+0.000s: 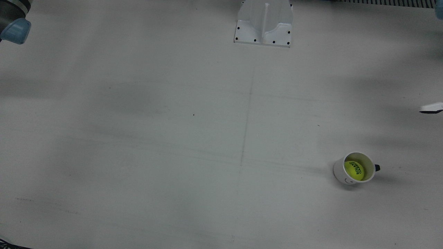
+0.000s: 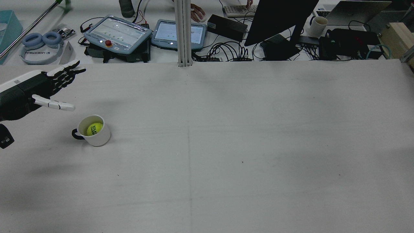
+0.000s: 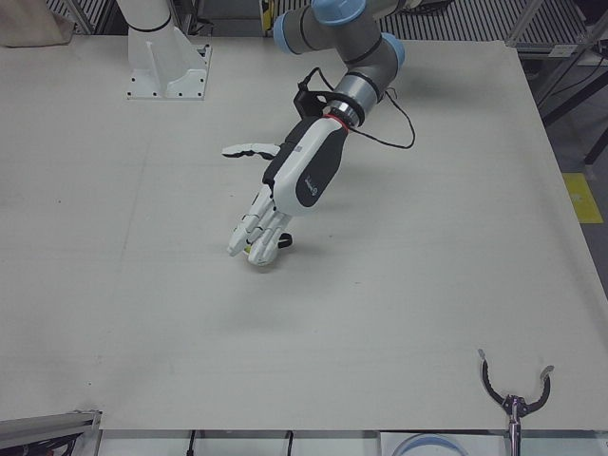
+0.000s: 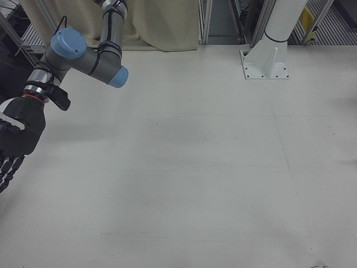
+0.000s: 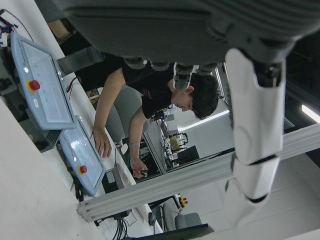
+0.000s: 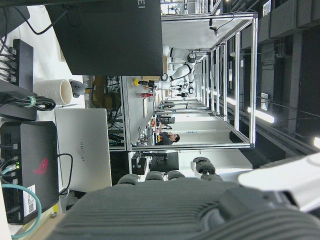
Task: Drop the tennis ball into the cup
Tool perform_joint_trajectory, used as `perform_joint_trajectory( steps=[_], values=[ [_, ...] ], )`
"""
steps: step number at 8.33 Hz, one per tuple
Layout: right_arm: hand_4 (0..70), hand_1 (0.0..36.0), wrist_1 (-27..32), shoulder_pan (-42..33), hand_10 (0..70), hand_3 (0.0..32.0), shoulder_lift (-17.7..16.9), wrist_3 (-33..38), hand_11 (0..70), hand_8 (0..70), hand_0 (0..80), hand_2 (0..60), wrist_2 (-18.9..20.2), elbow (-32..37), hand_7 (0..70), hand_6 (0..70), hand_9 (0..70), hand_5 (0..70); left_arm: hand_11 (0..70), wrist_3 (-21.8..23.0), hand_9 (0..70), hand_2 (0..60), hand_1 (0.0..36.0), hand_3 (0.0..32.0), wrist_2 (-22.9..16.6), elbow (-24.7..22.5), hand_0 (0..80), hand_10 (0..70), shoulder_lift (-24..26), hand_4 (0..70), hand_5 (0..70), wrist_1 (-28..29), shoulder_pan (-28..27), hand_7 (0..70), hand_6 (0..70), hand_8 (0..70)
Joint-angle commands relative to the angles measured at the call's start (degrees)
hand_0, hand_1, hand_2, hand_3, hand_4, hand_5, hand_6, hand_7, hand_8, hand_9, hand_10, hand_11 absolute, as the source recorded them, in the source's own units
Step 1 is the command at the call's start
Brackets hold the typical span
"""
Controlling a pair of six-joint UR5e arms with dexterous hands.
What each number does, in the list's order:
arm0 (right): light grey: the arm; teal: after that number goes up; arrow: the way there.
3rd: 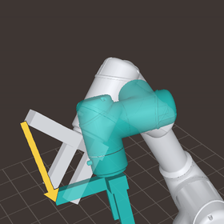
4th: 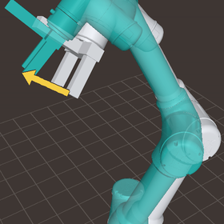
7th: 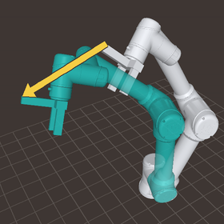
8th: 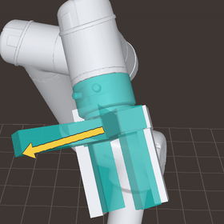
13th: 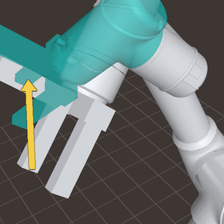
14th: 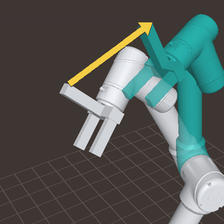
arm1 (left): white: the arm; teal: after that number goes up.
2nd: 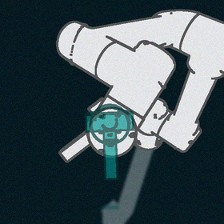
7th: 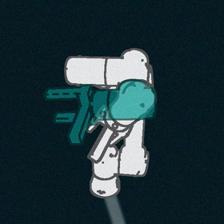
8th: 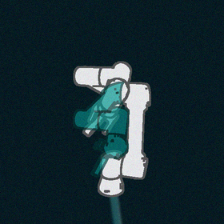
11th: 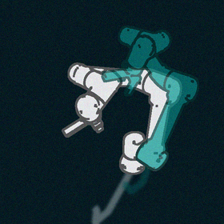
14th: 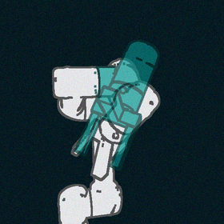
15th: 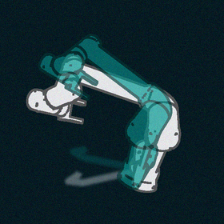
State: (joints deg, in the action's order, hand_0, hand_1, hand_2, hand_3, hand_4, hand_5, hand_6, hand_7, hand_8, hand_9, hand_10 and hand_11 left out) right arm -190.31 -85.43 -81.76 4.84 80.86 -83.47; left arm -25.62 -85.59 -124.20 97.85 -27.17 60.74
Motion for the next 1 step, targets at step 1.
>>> perform_joint_trajectory(
  steps=[1],
  values=[
    [0.0,0.0,0.03,0.09,0.0,0.0,0.02,0.00,0.0,0.0,0.0,0.0,0.00,0.06,0.0,0.0,0.0,0.0,0.0,1.26,2.2,18.8,31.1,0.0,0.16,-5.18,56.4,0.0,0.84,0.0,4.2,-9.63,8.68,18.1,0.3,0.0]
  ],
)
